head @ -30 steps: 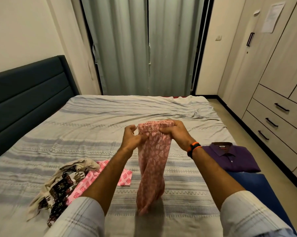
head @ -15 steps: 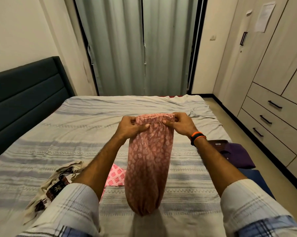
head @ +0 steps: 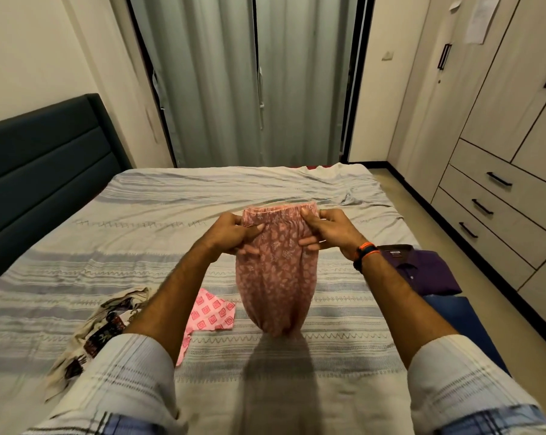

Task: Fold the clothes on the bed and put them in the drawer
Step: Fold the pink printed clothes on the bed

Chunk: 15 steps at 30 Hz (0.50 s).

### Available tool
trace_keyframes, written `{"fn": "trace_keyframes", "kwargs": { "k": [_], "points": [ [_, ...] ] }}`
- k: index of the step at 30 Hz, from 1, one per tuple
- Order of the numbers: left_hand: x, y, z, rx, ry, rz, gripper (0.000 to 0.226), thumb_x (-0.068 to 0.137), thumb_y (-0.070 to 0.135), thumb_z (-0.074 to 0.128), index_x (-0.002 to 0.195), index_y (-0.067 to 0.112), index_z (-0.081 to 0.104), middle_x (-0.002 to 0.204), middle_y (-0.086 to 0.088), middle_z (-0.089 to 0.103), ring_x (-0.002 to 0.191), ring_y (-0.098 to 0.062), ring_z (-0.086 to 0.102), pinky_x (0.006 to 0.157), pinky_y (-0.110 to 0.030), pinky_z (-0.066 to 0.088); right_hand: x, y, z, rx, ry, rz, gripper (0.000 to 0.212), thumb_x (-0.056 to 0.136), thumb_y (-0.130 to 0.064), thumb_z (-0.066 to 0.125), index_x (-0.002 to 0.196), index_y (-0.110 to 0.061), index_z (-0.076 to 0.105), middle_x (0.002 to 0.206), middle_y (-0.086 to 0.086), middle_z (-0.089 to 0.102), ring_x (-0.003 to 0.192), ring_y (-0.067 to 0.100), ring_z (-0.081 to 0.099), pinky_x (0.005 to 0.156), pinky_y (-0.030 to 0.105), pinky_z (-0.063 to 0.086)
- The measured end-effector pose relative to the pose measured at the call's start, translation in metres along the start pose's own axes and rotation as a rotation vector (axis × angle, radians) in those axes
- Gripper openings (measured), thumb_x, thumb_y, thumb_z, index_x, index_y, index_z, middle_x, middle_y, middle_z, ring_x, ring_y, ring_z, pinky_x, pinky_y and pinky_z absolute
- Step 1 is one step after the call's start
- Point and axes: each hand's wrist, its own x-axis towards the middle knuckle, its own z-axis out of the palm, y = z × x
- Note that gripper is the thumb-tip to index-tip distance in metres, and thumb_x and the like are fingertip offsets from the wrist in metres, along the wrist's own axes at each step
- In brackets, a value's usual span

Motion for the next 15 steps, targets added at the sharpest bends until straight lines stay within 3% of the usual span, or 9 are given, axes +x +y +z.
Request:
{"fn": "trace_keyframes", "kwargs": {
  "k": [5,10,15],
  "points": [
    [0.001,-0.003,-0.002,-0.009,-0.123,-0.041,0.026,0.087,0.029,0.071,0.098,0.006,0.069,0.083,-0.009,0.073,0.059,-0.014,0.07,0.039,-0.017,0.034,-0.007,0.0,-0.015,-0.032,-0.018,0.035,0.047,0.091,-0.045,0.063,0.105,0.0,0.063,0.093,0.02,0.074,0.066,0.02,0.074,0.052,0.024,0.059],
    [0.009,-0.002,0.006,-0.055,-0.127,-0.04,0.02,0.089,0.026,0.069,0.086,0.007,0.065,0.053,0.0,0.062,0.041,-0.005,0.058,0.035,-0.015,0.03,-0.005,0.001,-0.025,-0.044,-0.003,0.037,0.041,0.089,-0.048,0.065,0.09,-0.007,0.063,0.086,0.016,0.075,0.065,0.019,0.073,0.057,0.027,0.06],
    [0.03,0.0,0.01,-0.066,-0.104,-0.062,0.023,0.087,0.027,0.072,0.089,0.004,0.065,0.063,-0.005,0.063,0.047,-0.009,0.064,0.034,-0.016,0.033,0.011,0.007,-0.03,-0.062,0.018,0.038,0.044,0.088,-0.049,0.065,0.099,-0.006,0.06,0.089,0.022,0.073,0.062,0.017,0.073,0.054,0.026,0.059]
  ]
}}
